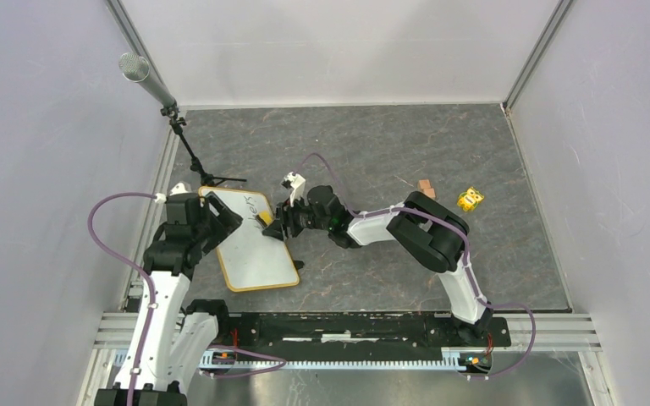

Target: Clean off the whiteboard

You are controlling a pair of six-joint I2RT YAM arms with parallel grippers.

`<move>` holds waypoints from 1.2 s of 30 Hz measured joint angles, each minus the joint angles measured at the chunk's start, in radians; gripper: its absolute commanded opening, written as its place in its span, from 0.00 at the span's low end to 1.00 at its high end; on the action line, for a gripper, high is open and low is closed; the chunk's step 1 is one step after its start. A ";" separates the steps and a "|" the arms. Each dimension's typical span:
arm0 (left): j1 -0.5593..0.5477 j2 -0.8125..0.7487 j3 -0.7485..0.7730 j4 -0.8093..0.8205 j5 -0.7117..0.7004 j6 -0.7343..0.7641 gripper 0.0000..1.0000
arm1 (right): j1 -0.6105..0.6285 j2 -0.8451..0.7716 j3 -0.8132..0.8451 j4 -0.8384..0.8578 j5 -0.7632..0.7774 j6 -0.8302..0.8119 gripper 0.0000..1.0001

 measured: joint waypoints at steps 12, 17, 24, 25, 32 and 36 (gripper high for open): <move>0.002 -0.005 -0.059 0.004 0.020 -0.013 0.38 | -0.015 0.035 0.041 -0.005 -0.031 0.023 0.48; 0.010 0.023 -0.060 0.006 -0.004 -0.013 0.21 | -0.021 0.063 0.082 -0.008 -0.034 0.023 0.50; 0.010 0.033 -0.060 0.004 -0.033 -0.013 0.06 | -0.029 0.080 0.127 -0.034 -0.039 0.019 0.54; 0.010 0.032 -0.060 0.004 -0.034 -0.013 0.04 | -0.031 0.080 0.127 -0.037 -0.041 0.019 0.53; 0.010 0.035 -0.060 0.005 -0.035 -0.013 0.02 | -0.039 0.080 0.127 -0.041 -0.056 0.021 0.47; 0.010 0.036 -0.060 0.005 -0.036 -0.013 0.02 | -0.042 0.080 0.126 -0.040 -0.066 0.027 0.30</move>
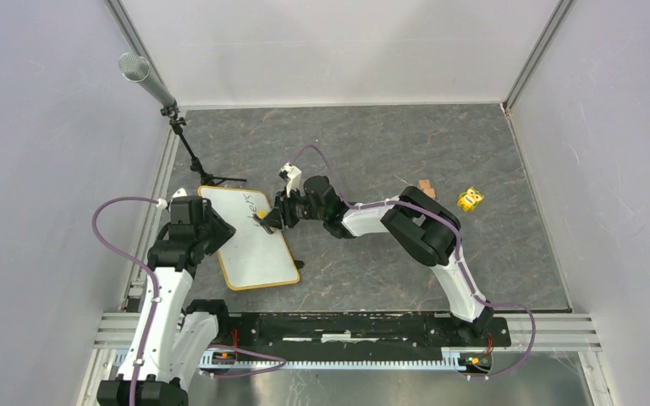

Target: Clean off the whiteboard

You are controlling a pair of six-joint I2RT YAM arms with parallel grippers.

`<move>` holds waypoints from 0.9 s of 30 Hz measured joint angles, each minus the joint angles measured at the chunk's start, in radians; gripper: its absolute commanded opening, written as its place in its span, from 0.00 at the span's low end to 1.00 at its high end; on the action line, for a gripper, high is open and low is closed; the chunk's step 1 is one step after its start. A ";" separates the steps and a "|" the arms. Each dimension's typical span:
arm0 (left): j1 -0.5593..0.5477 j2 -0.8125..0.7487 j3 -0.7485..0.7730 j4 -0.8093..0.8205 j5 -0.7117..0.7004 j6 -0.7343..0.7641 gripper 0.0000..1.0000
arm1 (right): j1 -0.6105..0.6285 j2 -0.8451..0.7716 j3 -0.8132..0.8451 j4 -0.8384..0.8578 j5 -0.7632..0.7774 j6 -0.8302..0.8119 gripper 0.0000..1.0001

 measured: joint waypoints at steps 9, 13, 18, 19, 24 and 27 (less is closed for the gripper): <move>0.000 0.003 0.000 0.004 0.002 0.000 0.02 | 0.009 0.005 0.001 0.011 0.004 0.001 0.23; 0.000 0.003 0.000 0.004 -0.001 0.001 0.02 | 0.039 0.005 0.048 -0.023 0.045 -0.039 0.23; 0.000 0.003 -0.002 0.005 -0.004 0.001 0.02 | 0.098 0.003 0.118 -0.033 0.110 -0.095 0.24; 0.000 0.003 -0.002 0.005 -0.004 0.001 0.02 | 0.100 0.003 0.122 -0.032 0.114 -0.095 0.24; 0.000 0.005 -0.002 0.009 -0.003 0.002 0.02 | 0.069 0.022 0.122 -0.013 0.108 -0.064 0.24; 0.000 0.006 -0.002 0.010 -0.003 0.002 0.02 | 0.033 0.058 0.123 0.007 0.109 -0.045 0.24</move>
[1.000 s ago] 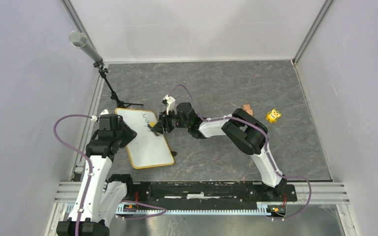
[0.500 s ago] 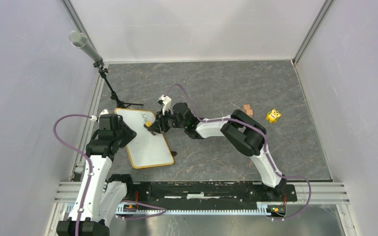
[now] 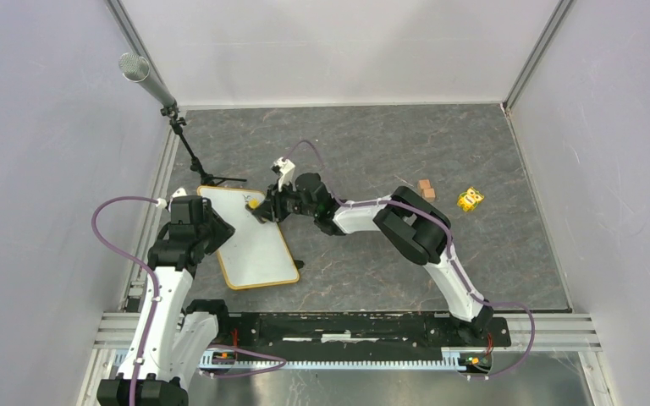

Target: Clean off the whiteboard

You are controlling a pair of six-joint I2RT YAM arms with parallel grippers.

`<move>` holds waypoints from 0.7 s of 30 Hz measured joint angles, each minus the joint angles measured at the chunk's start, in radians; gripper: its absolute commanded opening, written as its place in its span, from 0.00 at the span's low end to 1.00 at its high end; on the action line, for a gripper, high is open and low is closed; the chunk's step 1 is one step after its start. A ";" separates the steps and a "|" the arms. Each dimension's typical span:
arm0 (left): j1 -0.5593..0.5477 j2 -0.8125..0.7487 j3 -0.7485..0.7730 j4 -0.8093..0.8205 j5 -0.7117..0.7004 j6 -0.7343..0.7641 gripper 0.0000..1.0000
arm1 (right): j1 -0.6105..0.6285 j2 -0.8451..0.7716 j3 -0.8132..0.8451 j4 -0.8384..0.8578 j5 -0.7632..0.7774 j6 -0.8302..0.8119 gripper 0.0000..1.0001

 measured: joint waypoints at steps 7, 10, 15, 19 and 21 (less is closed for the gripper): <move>0.001 0.000 -0.001 0.028 -0.004 0.000 0.02 | -0.042 0.071 0.077 -0.062 0.020 0.003 0.24; 0.001 0.000 -0.006 0.046 -0.011 0.001 0.02 | -0.036 0.085 0.124 -0.101 0.042 -0.007 0.24; 0.003 0.000 -0.008 0.051 -0.012 0.002 0.02 | -0.009 0.097 0.176 -0.082 0.055 -0.005 0.25; 0.005 0.000 -0.010 0.051 -0.012 0.002 0.02 | 0.014 0.115 0.203 0.010 0.021 0.044 0.25; 0.005 0.000 -0.010 0.051 -0.012 0.002 0.02 | 0.020 0.122 0.204 0.055 0.008 0.065 0.25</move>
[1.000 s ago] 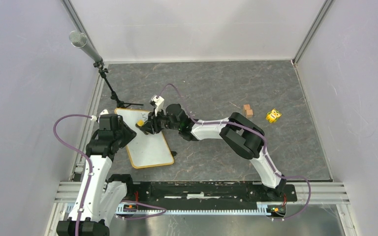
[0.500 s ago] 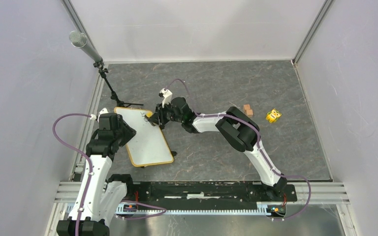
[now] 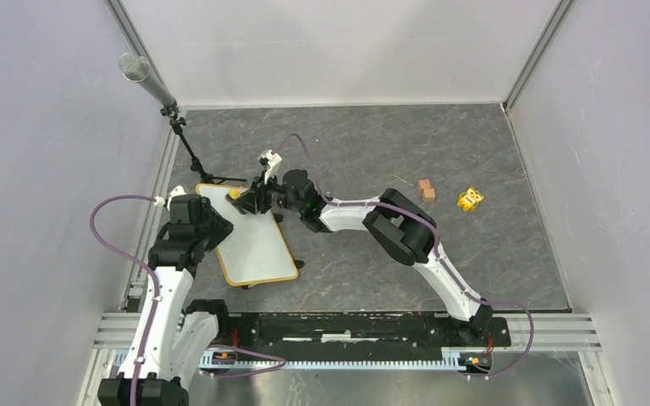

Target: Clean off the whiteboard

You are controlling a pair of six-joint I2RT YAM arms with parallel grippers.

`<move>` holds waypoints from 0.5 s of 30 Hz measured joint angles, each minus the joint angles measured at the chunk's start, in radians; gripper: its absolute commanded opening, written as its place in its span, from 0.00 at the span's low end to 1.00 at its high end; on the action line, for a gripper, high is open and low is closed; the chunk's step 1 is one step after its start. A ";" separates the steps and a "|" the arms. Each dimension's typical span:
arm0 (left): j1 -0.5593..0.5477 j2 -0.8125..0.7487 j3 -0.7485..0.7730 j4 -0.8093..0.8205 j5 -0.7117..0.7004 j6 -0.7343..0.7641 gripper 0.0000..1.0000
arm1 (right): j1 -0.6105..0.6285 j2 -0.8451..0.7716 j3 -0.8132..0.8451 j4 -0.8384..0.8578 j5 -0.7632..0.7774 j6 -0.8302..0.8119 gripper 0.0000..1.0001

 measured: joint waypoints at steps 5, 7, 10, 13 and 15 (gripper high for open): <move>0.000 0.000 0.000 -0.001 0.003 0.000 0.02 | -0.010 0.005 -0.051 0.094 -0.010 0.044 0.25; 0.000 0.000 0.000 0.000 0.003 0.000 0.02 | -0.027 0.010 -0.082 0.129 -0.017 0.064 0.25; 0.000 0.000 0.000 0.000 0.006 0.000 0.02 | -0.058 0.035 -0.089 0.133 -0.021 0.068 0.25; 0.001 0.000 0.000 0.001 0.011 0.000 0.02 | -0.093 0.059 -0.086 0.103 -0.019 0.059 0.25; 0.001 0.000 0.000 0.003 0.016 0.001 0.02 | -0.106 0.066 -0.085 0.090 -0.020 0.059 0.25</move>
